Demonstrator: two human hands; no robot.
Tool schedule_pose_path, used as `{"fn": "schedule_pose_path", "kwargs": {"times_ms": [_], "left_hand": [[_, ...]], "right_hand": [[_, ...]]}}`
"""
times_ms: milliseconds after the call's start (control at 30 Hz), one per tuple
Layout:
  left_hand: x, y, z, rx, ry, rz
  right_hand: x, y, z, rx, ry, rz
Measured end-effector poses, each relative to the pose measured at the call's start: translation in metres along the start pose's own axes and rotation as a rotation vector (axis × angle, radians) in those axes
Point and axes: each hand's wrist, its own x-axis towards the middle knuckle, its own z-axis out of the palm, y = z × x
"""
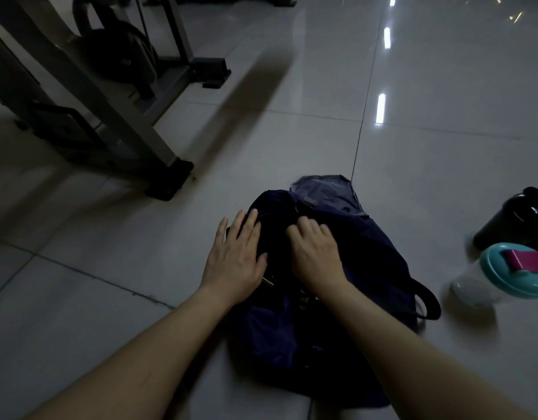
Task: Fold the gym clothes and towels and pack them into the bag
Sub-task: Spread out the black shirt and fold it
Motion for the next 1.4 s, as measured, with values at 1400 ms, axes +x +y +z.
{"fn": "schedule_pose_path", "kwargs": {"times_ms": [1400], "left_hand": [[0.01, 0.013, -0.017, -0.669, -0.036, 0.017]], "right_hand": [[0.009, -0.001, 0.027, 0.184, -0.925, -0.037]]}}
